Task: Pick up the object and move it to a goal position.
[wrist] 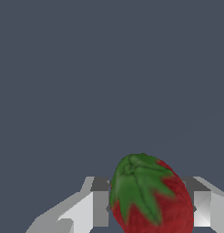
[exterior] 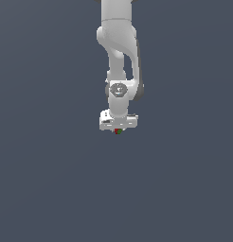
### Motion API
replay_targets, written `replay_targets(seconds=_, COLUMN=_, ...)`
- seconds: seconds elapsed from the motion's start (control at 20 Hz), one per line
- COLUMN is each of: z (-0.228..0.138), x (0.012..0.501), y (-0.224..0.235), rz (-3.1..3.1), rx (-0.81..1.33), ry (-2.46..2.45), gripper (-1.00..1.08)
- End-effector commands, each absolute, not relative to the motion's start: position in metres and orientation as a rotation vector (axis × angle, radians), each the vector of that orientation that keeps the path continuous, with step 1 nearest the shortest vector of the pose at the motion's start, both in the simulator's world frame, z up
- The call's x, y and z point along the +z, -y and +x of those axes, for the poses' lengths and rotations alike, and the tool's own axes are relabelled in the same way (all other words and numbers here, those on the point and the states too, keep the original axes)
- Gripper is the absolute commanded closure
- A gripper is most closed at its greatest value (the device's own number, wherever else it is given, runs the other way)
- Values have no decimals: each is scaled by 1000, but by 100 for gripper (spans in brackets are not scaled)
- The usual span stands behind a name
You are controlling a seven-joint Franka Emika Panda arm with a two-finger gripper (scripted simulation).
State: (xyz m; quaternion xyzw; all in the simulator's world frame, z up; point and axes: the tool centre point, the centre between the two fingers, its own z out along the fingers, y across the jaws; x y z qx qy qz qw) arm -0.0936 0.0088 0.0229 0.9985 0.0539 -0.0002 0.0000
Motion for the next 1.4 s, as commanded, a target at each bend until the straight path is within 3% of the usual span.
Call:
replay_targets(seconds=0.0, z=-93, x=22, y=-9, rz=3137, rx=0, ry=-169, gripper=108)
replay_targets(seconds=0.6, z=-81, x=52, y=18, rz=3137, rx=0, ry=-169, gripper=108)
replay_targets(seconds=1.35, z=-29, x=163, y=118, rz=3138, rx=0, ry=-170, gripper=108)
